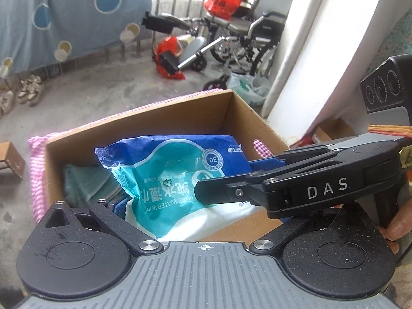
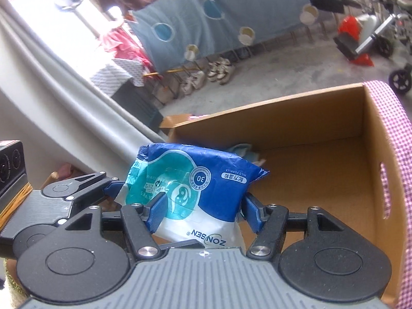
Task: Organize soft objects
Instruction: 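Lower the wet-wipe pack into the box and open the right gripper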
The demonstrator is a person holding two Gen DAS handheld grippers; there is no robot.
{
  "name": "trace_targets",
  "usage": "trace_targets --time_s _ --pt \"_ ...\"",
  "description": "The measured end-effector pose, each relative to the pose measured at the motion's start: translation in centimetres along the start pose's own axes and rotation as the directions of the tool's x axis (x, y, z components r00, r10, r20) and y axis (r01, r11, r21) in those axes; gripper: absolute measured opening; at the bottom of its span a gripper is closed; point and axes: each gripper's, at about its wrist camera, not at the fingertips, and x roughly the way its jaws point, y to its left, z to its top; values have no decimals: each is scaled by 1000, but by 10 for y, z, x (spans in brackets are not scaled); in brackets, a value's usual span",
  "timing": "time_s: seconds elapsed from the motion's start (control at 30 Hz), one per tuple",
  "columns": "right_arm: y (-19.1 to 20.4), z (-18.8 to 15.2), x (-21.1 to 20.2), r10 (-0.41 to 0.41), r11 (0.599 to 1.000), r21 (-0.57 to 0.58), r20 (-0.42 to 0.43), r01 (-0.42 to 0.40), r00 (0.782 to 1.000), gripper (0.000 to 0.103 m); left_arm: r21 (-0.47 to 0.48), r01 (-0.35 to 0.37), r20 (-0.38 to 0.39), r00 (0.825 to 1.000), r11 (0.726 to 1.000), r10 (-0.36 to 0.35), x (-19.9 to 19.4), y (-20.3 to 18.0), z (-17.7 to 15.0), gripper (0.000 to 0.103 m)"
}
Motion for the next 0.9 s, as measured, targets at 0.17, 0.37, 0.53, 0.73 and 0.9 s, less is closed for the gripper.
trace_targets --time_s 0.17,0.37,0.53,0.73,0.9 --pt "-44 29 32 -86 995 53 -81 90 993 66 -84 88 -103 990 993 -96 58 20 22 102" --pt "-63 44 62 -205 977 22 -168 212 964 66 -185 149 -178 967 971 -183 105 39 28 102" --pt "-65 55 91 -276 961 -33 -213 276 937 66 -247 140 -237 951 959 -200 138 53 34 102" --pt "-84 65 133 -298 953 -29 -259 301 919 65 -282 65 -296 943 957 -151 171 68 38 102" --pt "-98 68 155 -243 965 34 -269 261 932 65 -300 6 -299 949 954 -100 175 83 36 102"
